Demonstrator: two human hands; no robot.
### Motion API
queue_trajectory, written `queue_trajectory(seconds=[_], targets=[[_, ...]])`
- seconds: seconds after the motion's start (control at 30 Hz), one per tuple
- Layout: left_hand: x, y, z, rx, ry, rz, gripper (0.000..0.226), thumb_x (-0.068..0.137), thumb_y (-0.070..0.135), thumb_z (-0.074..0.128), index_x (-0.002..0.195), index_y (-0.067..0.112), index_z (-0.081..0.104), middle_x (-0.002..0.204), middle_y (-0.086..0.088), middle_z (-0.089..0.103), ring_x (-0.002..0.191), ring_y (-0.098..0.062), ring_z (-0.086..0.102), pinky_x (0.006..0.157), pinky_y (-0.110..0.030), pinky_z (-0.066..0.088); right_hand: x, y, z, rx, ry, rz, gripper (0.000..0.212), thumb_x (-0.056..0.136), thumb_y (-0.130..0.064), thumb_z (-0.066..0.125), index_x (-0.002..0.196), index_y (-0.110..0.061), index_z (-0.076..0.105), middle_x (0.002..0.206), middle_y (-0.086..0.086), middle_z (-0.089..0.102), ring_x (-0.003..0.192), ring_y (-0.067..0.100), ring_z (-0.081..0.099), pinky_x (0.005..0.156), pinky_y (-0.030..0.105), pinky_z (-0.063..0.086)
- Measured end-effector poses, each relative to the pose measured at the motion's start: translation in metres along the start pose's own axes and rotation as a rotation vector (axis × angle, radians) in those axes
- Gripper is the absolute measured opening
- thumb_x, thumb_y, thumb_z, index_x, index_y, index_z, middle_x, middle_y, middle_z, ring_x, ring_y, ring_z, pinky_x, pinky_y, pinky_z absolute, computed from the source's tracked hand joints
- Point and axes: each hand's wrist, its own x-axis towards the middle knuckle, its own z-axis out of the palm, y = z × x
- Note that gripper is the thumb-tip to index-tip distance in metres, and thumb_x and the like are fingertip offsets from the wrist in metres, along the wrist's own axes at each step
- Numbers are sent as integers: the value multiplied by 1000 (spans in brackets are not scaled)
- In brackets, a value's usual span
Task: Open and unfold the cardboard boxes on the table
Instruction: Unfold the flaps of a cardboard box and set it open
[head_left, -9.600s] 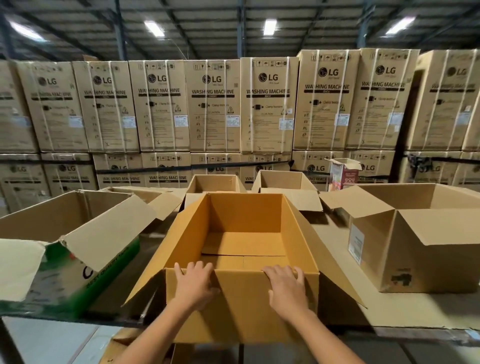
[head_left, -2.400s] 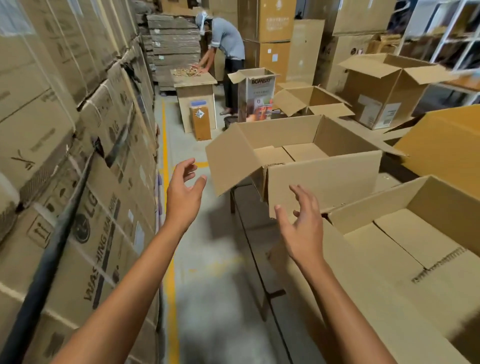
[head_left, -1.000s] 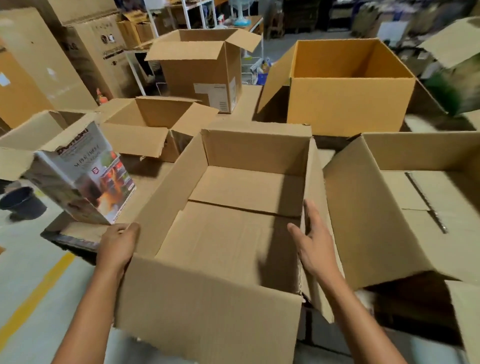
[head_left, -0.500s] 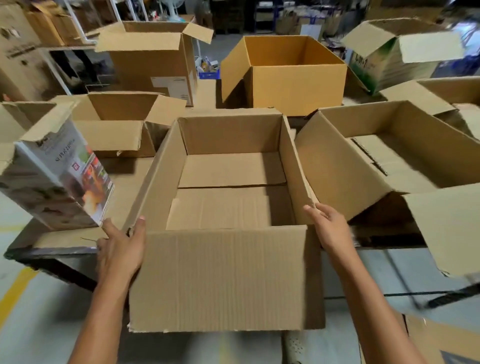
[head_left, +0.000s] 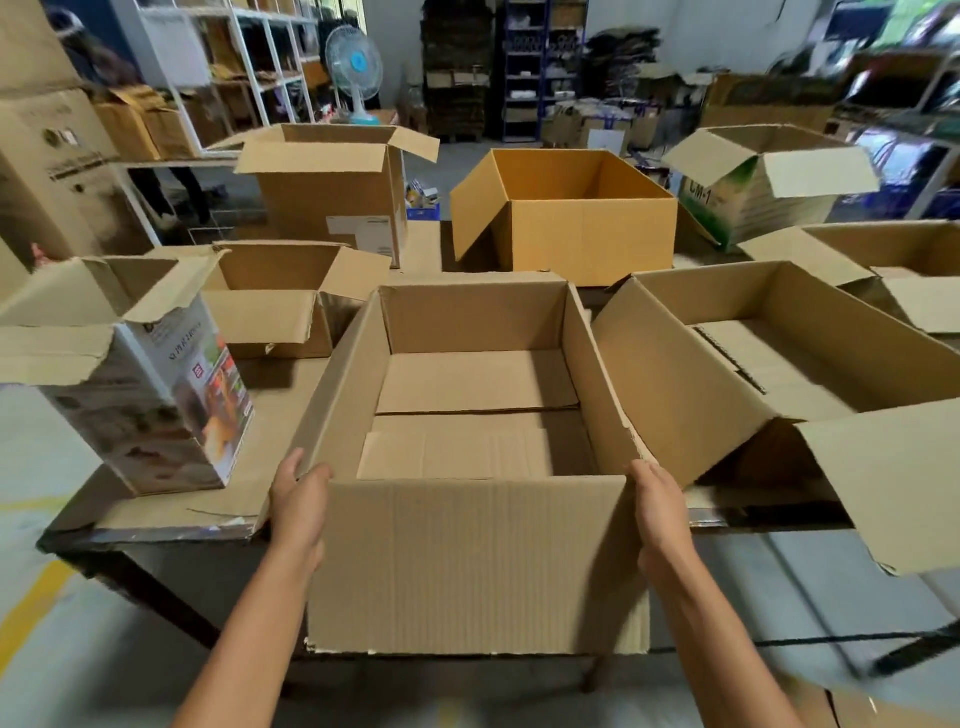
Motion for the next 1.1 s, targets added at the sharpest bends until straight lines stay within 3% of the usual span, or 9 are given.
queue_trajectory(seconds=[0.13,0.23,0.37,0.43,0.57,0.77,0.9,1.0,1.1], targets=[[-5,2,10,-130,107,82,53,88,7,52,140,19,55,135,-4,59,114,-22,61,100,-39,49,-1,-4,7,19,-3,-16,12,79,-34,44,72,-24,43,78,6,41,75,18,36,72,36,25],[-15,13,20,-244,164,101,49,89,0,53,135,14,60,132,-6,61,86,-8,60,75,-22,46,5,-9,2,55,12,28,16,75,-40,48,76,-24,51,77,7,46,75,20,41,73,36,29],[-29,29,31,-360,241,124,47,90,-5,50,133,9,61,123,-2,61,75,-1,52,63,-5,38,10,-32,-14,83,28,-23,32,88,-45,56,77,-20,71,79,4,66,81,22,55,75,36,38],[-37,43,34,-375,270,166,48,89,-8,48,133,6,61,112,-1,64,73,-2,55,59,1,36,8,-46,-21,98,30,-84,30,90,-46,57,76,-21,68,84,0,62,87,20,51,76,36,35],[-48,78,39,-390,246,289,44,91,-8,49,131,7,61,122,2,53,111,-12,52,73,-7,41,3,-78,-31,101,61,-229,15,90,-43,54,86,-29,52,90,-10,48,97,14,42,71,30,32],[-42,138,64,-451,139,423,41,92,-1,52,129,11,64,115,-2,59,102,-14,58,80,-25,49,-9,-139,-47,135,75,-406,23,102,-31,46,84,-22,57,88,4,53,87,22,46,70,35,35],[-39,183,102,-480,38,457,41,91,-5,51,126,11,64,119,-1,57,111,-19,55,77,-20,50,-5,-166,-67,186,110,-502,28,105,-26,43,118,-14,66,115,12,64,102,33,57,71,32,47],[-44,211,144,-496,-31,471,38,90,-4,54,121,14,65,117,-1,58,111,-19,57,85,-27,54,-3,-184,-91,260,223,-519,39,104,-31,48,142,-22,55,138,4,58,109,25,59,74,30,51],[-60,229,195,-482,-99,508,37,89,-2,53,116,19,66,113,-1,60,104,-16,58,75,-21,52,-3,-200,-129,325,334,-551,46,102,-26,51,148,-22,48,142,5,56,113,24,59,73,29,52]])
